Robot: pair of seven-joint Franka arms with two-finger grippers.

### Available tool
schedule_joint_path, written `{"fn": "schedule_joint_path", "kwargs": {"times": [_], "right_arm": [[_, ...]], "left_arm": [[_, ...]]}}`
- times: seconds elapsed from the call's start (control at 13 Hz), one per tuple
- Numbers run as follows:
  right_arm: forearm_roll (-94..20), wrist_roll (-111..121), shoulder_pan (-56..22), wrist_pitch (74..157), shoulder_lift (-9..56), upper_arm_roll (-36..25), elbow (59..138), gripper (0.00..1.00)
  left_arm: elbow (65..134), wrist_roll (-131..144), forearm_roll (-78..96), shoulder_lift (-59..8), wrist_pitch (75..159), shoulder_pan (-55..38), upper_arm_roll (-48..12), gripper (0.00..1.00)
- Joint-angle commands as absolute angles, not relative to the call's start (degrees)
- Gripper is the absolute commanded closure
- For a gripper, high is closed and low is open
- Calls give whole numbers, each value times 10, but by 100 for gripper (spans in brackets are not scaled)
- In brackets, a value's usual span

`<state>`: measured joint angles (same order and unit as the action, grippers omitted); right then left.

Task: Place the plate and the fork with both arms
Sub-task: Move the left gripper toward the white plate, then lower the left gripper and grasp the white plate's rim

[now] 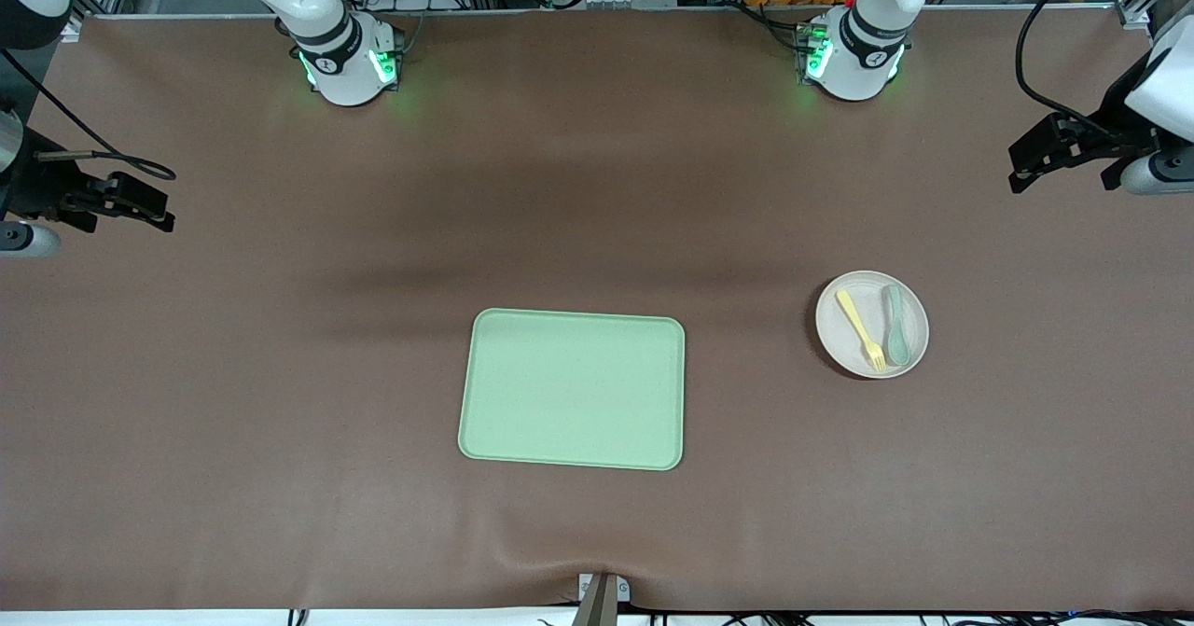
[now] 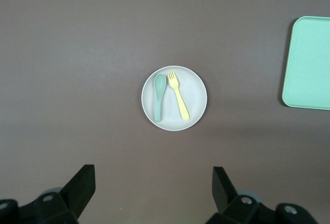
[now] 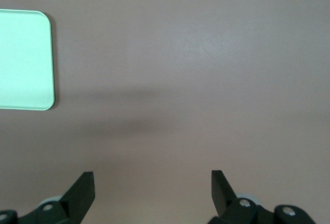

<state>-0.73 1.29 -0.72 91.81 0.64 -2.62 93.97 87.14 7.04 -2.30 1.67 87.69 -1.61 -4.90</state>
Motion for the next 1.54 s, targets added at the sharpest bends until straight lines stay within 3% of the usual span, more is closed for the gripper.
{"fn": "schedule_joint_path", "kwargs": {"times": [0.0,0.31,0.54,1.0,1.38,1.46], "right_arm": [[6,2,-8,923,1,-23,947,0],[6,2,-7,923,1,-23,948,0],[6,2,-7,923,1,-23,948,0],[5,2,-7,923,2,-23,948,0],[5,2,-7,924,4,-23,949,0],[6,2,-7,924,4,-23,949,0]], "left_arm": [[874,76,-24,30,868,-22,-42,0],[867,64,-19,13,864,-15,-35,0],[902,67,-17,-17,895,-13,-35,0],[1191,76,-17,-22,1274,45,-36,0],[1253,76,-16,-104,1378,69,-38,0],[1275,76,-16,-111,1403,69,-37,7]]}}
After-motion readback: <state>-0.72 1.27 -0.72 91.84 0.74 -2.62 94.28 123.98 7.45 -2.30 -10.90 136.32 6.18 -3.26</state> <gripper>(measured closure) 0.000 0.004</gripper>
